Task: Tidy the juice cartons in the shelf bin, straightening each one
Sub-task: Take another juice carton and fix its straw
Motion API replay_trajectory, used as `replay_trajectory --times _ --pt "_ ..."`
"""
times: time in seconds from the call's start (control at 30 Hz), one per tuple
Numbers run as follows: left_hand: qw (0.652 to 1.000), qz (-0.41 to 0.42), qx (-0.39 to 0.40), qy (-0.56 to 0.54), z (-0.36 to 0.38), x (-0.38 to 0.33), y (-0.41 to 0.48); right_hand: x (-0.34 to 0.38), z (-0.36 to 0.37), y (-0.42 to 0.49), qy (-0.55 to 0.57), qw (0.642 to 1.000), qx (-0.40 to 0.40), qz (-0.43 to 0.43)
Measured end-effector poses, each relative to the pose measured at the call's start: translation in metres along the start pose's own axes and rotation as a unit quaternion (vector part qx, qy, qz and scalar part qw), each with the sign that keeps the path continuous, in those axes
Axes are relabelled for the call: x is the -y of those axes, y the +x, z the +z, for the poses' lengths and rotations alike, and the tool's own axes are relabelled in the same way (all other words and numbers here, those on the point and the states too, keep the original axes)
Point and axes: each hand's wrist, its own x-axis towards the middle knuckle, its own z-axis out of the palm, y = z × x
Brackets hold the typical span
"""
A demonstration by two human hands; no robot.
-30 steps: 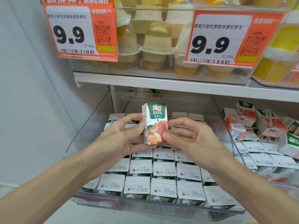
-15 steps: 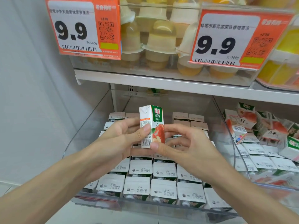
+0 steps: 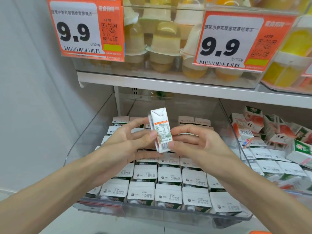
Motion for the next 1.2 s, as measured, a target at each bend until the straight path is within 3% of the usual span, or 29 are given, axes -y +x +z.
replay_trajectory --times 0.2,0.43,0.77,1.2 --pt "0.998 -0.002 -0.031 0.058 0.0044 0.0036 0.0007 -0.0001 0.0072 0.0006 -0.088 0.994 0.008 -0.056" --pt "0.993 0.015 -0.006 0.114 0.0017 0.0011 0.0010 -0.0005 0.0033 0.0004 -0.041 0.999 -0.007 -0.030" --pt "0.991 0.025 -0.070 0.115 0.0045 0.0015 0.0012 0.0032 0.0067 0.0008 -0.020 0.999 0.002 -0.024" --pt "0.992 0.015 -0.044 0.116 -0.0029 0.0022 0.0019 0.0034 0.0072 0.0004 -0.030 0.999 -0.029 0.022"
